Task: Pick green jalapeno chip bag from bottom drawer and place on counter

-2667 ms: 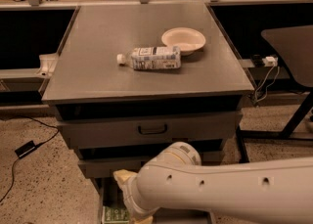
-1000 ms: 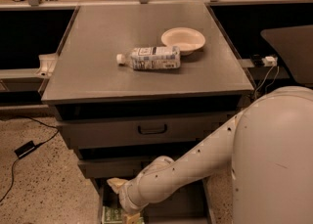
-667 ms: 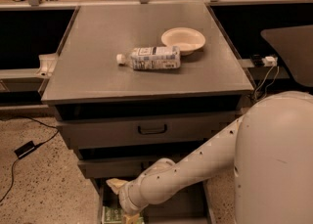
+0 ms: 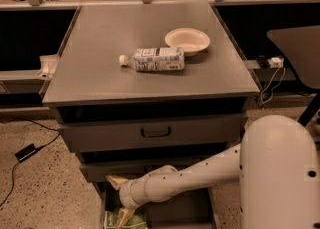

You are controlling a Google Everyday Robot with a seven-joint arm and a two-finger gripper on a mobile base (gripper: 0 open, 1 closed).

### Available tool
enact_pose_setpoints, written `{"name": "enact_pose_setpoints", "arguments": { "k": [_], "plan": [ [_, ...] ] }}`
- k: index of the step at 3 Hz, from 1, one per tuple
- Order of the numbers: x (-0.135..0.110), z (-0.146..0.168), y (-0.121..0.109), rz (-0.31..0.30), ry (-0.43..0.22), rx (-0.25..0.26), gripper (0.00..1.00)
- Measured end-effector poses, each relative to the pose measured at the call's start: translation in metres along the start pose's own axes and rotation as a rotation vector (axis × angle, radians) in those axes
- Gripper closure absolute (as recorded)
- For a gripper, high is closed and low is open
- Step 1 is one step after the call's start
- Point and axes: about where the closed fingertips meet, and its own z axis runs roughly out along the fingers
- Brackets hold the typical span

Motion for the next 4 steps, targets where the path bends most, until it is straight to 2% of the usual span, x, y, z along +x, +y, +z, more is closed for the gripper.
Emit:
{"name": "enact_pose_setpoints", "arguments": {
  "k": [1,2,3,4],
  "plan": [
    [0.011,0.021,0.012,0.056,-0.023,-0.012,0.0],
    [0.009,0.02,0.015,0.053,-0.022,-0.017,0.0],
    [0.031,0.044,0.024,0.119,-0.026,-0.058,0.0],
    [0.067,0.079,0.045,0.192,-0.018,-0.109,0.15]
  ]
}}
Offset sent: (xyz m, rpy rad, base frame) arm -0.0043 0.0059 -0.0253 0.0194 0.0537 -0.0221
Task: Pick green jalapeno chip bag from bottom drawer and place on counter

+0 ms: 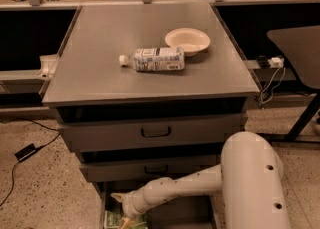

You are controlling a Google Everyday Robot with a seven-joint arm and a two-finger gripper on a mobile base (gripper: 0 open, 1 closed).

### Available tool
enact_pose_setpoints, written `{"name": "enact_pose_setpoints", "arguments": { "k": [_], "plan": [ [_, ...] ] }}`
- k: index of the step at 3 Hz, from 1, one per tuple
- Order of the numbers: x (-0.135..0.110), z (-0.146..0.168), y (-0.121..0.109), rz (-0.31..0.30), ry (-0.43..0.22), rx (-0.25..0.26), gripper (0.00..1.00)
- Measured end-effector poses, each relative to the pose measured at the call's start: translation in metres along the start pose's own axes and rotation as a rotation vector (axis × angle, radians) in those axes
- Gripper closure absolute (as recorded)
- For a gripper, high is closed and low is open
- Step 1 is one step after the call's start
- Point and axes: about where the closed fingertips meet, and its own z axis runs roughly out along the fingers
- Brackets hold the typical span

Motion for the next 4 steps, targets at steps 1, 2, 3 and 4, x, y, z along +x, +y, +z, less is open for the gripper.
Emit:
{"name": "enact_pose_setpoints", "arguments": {
  "k": [1,2,3,4],
  "plan": [
    [0.029,0.034,0.008,0.046,-0.018,-0.037,0.24],
    [0.05,0.065,0.014,0.076,-0.023,-0.077,0.23],
    [0.071,0.088,0.02,0.105,-0.041,-0.102,0.14],
    [0.092,0.108,0.028,0.13,-0.058,-0.128,0.14]
  ]
}}
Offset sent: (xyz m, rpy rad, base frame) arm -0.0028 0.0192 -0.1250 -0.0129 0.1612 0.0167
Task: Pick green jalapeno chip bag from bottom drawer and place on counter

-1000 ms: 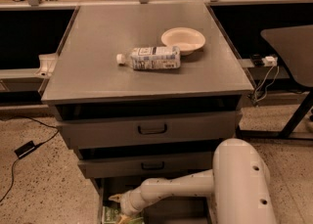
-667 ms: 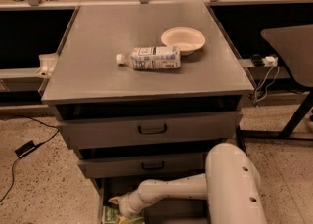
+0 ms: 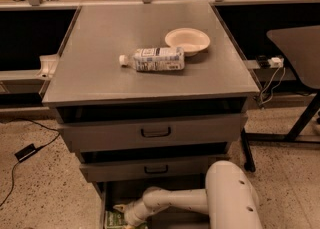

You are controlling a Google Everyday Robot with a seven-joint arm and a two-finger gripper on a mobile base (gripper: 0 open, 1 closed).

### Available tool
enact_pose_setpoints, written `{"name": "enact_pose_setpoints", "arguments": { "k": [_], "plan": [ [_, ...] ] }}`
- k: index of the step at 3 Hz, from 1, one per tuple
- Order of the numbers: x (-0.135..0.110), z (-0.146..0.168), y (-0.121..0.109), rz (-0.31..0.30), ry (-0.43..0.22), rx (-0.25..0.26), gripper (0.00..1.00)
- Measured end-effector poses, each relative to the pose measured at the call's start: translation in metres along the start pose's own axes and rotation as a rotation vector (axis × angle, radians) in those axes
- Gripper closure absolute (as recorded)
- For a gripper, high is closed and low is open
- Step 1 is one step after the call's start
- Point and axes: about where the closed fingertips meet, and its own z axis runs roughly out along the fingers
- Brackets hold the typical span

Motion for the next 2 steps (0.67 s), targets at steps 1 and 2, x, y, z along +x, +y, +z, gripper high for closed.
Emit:
{"name": "enact_pose_setpoints", "arguments": {
  "k": [1,2],
  "plan": [
    [0.0147,0.0134,0.0016,0.017,-0.007,-0.018,0.32],
    [0.0109,0.0108,-0.0029,-0.006,-0.014,-0.003,0.55]
  ]
}}
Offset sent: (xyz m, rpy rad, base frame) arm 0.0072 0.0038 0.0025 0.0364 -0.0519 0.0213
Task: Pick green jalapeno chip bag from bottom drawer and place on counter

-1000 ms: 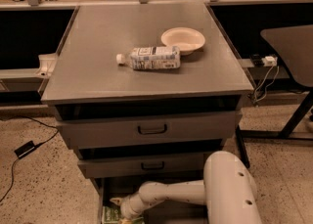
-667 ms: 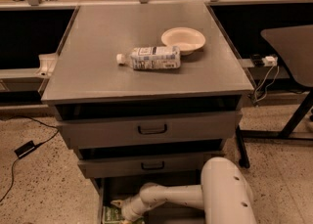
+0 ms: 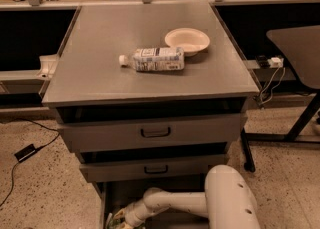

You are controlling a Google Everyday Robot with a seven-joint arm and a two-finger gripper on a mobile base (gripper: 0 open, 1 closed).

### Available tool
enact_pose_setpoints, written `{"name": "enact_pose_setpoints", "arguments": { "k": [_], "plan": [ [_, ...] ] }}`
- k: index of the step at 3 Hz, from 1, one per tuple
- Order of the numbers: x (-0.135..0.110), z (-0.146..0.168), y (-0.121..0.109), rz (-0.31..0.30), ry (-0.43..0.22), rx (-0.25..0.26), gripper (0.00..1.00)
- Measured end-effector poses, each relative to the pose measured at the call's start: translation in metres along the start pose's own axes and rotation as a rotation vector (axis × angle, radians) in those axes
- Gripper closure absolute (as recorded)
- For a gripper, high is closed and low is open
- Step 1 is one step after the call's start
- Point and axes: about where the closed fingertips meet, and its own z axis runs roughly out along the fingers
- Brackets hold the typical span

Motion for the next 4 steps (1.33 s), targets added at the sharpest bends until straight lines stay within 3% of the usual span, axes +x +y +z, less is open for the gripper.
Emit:
{"name": "enact_pose_setpoints", "arguments": {
  "k": [1,2,3,4],
  "plan": [
    [-0.024,-0.017,-0.002,-0.079,-0.044,0.049,0.78],
    [-0.068,-0.057,-0.008,-0.225,-0.111,0.176,1.0],
    [-0.097,-0.12,-0.002,-0.326,-0.127,0.342,1.0],
    [-0.127,-0.169,0.017,-0.382,-0.123,0.446,1.0]
  ]
}}
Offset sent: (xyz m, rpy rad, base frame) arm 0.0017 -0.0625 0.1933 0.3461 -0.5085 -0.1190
